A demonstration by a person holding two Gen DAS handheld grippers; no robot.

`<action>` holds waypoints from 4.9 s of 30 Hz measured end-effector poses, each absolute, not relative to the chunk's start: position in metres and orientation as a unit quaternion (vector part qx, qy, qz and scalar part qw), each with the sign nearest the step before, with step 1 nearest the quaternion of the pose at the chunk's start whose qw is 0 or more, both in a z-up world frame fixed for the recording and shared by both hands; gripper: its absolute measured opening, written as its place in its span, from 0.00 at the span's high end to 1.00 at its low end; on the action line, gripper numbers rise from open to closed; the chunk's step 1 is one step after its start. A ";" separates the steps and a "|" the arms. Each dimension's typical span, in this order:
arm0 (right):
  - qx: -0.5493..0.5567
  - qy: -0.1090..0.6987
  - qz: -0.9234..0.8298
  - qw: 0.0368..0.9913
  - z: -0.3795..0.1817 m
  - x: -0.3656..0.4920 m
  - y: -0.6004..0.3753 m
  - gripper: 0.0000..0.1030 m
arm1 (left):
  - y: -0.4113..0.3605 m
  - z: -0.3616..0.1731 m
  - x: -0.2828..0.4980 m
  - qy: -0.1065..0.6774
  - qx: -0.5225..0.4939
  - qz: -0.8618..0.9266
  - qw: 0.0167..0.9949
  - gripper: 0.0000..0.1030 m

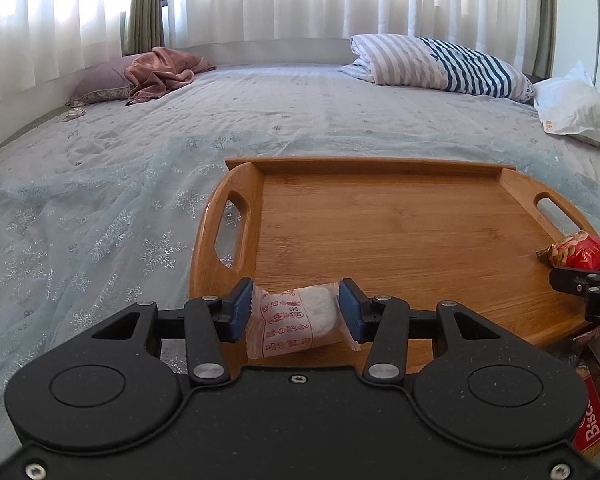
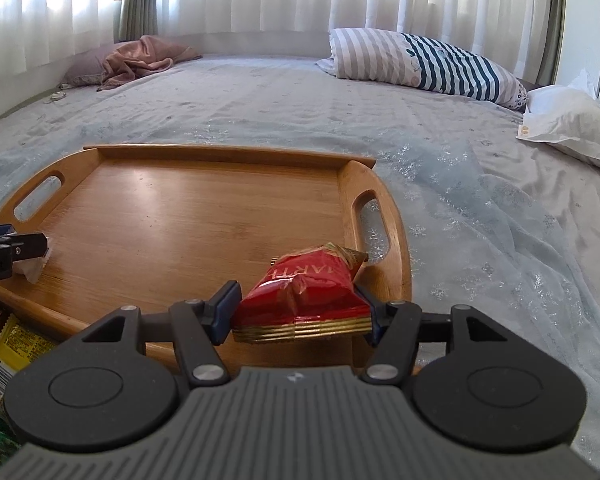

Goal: Organize snacks
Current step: 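Lower the white pastry onto the tray with the left tool while the right tool releases the red bag, then withdraw both open tools from the tray back toward the snack pile, then grasp the beige patterned bar with the right tool while the left tool grasps the pink-wrapped pastry, then carry the pink pastry in the left tool while the right tool carries the beige bar over the tray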

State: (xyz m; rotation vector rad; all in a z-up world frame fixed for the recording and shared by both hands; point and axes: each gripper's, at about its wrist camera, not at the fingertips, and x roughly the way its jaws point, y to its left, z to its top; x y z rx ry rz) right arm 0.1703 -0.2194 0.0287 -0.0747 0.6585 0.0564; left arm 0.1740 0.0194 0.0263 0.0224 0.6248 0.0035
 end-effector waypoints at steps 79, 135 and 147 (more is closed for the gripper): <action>-0.038 0.336 0.146 0.930 0.033 0.048 -0.148 0.55 | 0.062 0.053 0.010 0.321 -0.075 -0.043 0.943 0.00; -0.008 0.318 0.145 0.937 0.038 0.046 -0.172 0.75 | 0.042 0.035 -0.022 0.334 -0.076 -0.049 0.938 0.47; 0.019 0.294 0.143 0.945 0.055 0.055 -0.182 0.75 | 0.040 0.057 -0.005 0.293 -0.058 -0.055 0.953 0.47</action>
